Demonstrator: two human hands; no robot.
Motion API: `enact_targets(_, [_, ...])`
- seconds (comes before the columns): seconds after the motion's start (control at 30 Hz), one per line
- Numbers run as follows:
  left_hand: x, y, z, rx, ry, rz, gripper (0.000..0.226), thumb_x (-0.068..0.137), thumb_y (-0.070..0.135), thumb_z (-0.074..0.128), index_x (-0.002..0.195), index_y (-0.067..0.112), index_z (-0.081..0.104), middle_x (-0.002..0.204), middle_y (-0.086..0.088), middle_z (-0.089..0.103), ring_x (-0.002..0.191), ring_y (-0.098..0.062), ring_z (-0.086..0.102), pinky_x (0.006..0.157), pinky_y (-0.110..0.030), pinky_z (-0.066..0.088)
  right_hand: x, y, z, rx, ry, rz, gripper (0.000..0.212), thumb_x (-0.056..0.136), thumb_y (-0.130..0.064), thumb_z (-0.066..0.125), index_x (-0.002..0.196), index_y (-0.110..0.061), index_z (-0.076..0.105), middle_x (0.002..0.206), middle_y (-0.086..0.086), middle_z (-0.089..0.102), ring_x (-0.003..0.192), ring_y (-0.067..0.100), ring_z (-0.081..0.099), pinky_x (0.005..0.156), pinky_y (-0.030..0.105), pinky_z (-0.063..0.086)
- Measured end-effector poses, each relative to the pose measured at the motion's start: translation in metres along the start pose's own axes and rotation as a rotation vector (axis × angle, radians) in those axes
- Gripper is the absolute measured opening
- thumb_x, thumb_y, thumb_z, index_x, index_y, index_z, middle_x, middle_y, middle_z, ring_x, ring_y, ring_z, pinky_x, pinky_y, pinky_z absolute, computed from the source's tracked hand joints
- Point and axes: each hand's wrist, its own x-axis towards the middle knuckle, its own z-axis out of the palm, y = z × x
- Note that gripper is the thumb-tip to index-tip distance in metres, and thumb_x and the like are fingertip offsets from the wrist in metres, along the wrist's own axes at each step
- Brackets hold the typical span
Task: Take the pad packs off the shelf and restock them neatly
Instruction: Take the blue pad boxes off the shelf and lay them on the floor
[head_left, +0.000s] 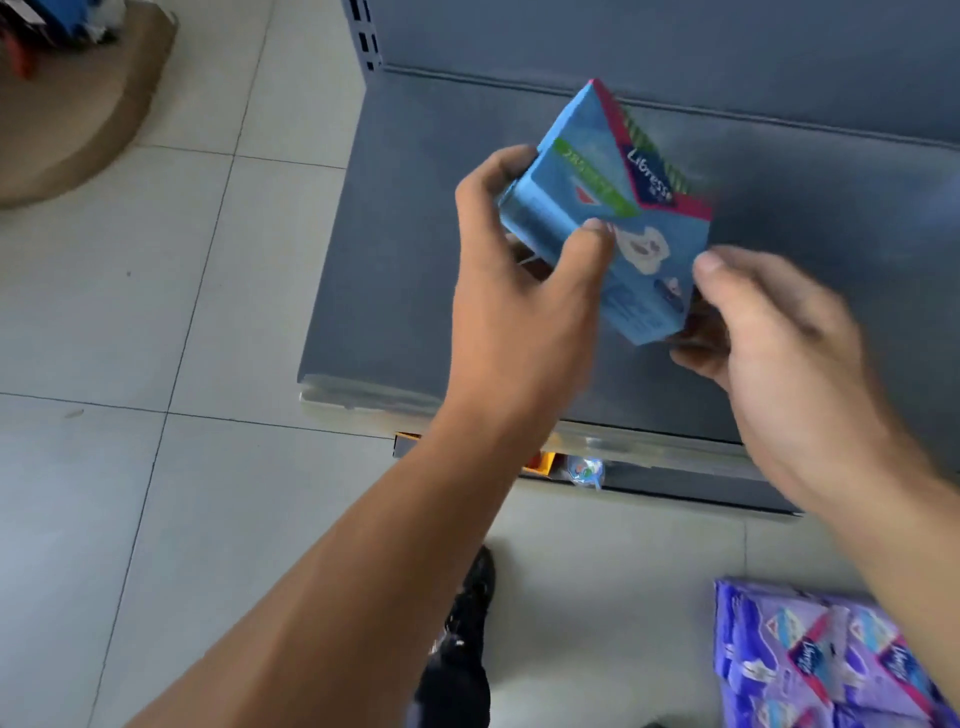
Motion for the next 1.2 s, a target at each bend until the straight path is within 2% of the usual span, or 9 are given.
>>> enact_targets(0.13, [-0.025, 0.006, 0.016, 0.039, -0.016, 0.03, 0.029, 0.087, 0.015, 0.049, 0.113, 0.028, 0.049, 0.087, -0.005, 0.068, 0.087, -0.026, 0.067, 0.075, -0.056, 0.056, -0.018, 0.005, -0.049, -0.057, 0.081, -0.095, 0.017, 0.082, -0.045, 0.058, 0.09, -0.03, 0.062, 0.079, -0.014, 0.068, 0.075, 0.003, 0.065, 0.068, 0.028, 0.052])
enact_targets(0.27, [-0.056, 0.001, 0.05, 0.118, -0.121, -0.047, 0.038, 0.086, 0.016, 0.04, 0.116, 0.029, 0.058, 0.091, -0.003, 0.069, 0.082, -0.02, 0.066, 0.07, -0.042, 0.055, -0.039, 0.014, -0.11, -0.039, 0.061, -0.117, 0.037, 0.07, -0.058, 0.059, 0.098, -0.033, 0.064, 0.093, -0.021, 0.069, 0.091, -0.001, 0.065, 0.081, 0.03, 0.051])
enact_targets(0.37, [-0.094, -0.008, 0.094, 0.121, -0.34, -0.166, 0.043, 0.095, 0.008, 0.037, 0.126, 0.031, 0.056, 0.107, -0.007, 0.072, 0.094, -0.027, 0.07, 0.083, -0.047, 0.056, -0.067, 0.039, -0.158, 0.085, -0.042, 0.002, 0.043, 0.07, -0.047, 0.069, 0.107, -0.025, 0.064, 0.101, -0.004, 0.073, 0.094, 0.014, 0.071, 0.086, 0.044, 0.055])
enact_targets(0.47, [-0.14, -0.02, 0.145, 0.087, -0.45, -0.283, 0.04, 0.098, 0.011, 0.046, 0.134, 0.028, 0.052, 0.111, -0.004, 0.072, 0.092, -0.023, 0.071, 0.079, -0.041, 0.059, -0.109, 0.067, -0.214, 0.345, 0.008, 0.13, 0.039, 0.078, -0.024, 0.073, 0.115, -0.021, 0.06, 0.101, 0.004, 0.074, 0.094, 0.023, 0.072, 0.088, 0.052, 0.056])
enact_targets(0.63, [-0.225, -0.05, 0.221, 0.253, -0.597, -0.451, 0.057, 0.081, 0.041, 0.064, 0.131, 0.018, 0.051, 0.111, -0.003, 0.069, 0.083, -0.021, 0.067, 0.07, -0.036, 0.052, -0.194, 0.102, -0.321, 0.609, 0.306, 0.219, 0.034, 0.087, -0.009, 0.067, 0.11, -0.024, 0.047, 0.096, 0.0, 0.073, 0.08, 0.012, 0.071, 0.061, 0.029, 0.056])
enact_targets(0.77, [-0.301, -0.082, 0.286, 0.232, -0.603, -0.564, 0.047, 0.079, 0.018, 0.072, 0.12, 0.013, 0.049, 0.109, -0.006, 0.07, 0.085, -0.019, 0.069, 0.071, -0.037, 0.057, -0.256, 0.138, -0.382, 0.686, 0.563, 0.298, 0.036, 0.085, -0.01, 0.07, 0.101, -0.02, 0.04, 0.085, -0.003, 0.072, 0.077, 0.011, 0.07, 0.069, 0.025, 0.057])
enact_targets(0.93, [-0.366, -0.129, 0.339, 0.351, -0.705, -0.527, 0.034, 0.091, 0.009, 0.062, 0.12, 0.013, 0.045, 0.083, 0.005, 0.075, 0.066, -0.01, 0.069, 0.051, -0.022, 0.052, -0.328, 0.198, -0.427, 0.608, 0.675, 0.479, 0.025, 0.085, -0.033, 0.069, 0.094, -0.02, 0.049, 0.091, -0.005, 0.067, 0.077, 0.01, 0.067, 0.072, 0.03, 0.051])
enact_targets(1.07, [-0.406, -0.167, 0.351, 0.49, -0.95, -0.605, 0.032, 0.089, 0.009, 0.066, 0.118, 0.015, 0.054, 0.089, -0.004, 0.075, 0.07, -0.015, 0.069, 0.054, -0.021, 0.05, -0.388, 0.245, -0.436, 0.565, 0.841, 0.566, 0.018, 0.083, -0.032, 0.072, 0.095, -0.03, 0.058, 0.098, -0.002, 0.069, 0.087, 0.011, 0.066, 0.074, 0.03, 0.049])
enact_targets(1.2, [-0.451, -0.213, 0.335, 0.697, -1.165, -0.604, 0.029, 0.09, 0.013, 0.068, 0.116, 0.021, 0.06, 0.099, -0.008, 0.075, 0.09, -0.027, 0.072, 0.08, -0.039, 0.056, -0.447, 0.286, -0.418, 0.6, 0.96, 0.713, 0.014, 0.09, -0.015, 0.066, 0.101, -0.02, 0.058, 0.098, 0.005, 0.07, 0.078, 0.011, 0.067, 0.064, 0.023, 0.05])
